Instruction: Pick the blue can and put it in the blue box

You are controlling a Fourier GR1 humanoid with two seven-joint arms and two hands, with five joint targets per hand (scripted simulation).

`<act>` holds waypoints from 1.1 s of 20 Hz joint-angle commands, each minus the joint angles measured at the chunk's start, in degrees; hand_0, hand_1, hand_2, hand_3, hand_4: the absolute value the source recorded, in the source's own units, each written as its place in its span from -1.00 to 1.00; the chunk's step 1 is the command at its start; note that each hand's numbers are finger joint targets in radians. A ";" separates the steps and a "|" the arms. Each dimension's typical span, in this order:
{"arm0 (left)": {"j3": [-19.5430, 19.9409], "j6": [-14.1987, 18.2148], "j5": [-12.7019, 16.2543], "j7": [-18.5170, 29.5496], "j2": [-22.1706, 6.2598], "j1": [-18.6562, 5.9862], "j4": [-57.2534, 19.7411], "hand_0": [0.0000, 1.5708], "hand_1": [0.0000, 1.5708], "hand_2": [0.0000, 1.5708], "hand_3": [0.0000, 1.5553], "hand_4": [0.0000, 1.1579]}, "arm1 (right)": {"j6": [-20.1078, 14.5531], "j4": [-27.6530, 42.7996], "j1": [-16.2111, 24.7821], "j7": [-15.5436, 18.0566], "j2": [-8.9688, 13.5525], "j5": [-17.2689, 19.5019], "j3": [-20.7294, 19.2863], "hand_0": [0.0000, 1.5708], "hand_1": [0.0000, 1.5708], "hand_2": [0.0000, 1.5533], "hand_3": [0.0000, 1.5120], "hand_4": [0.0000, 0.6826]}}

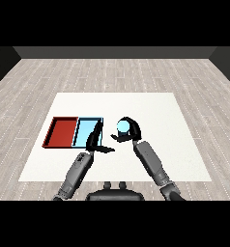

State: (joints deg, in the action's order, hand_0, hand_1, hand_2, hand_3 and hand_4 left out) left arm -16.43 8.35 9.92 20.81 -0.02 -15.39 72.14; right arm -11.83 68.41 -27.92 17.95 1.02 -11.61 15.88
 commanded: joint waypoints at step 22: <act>-9.82 5.18 12.77 7.41 0.02 -12.37 -20.21 -1.00 -1.00 -1.00 -1.00 -1.00 | 0.02 3.09 0.15 1.08 -1.02 0.06 5.58 0.77 0.77 0.84 0.84 0.91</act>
State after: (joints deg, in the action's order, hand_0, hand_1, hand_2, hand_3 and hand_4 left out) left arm -24.04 12.89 18.63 25.23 0.00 -24.24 56.88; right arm -12.34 71.51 -27.94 18.06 0.12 -11.29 20.99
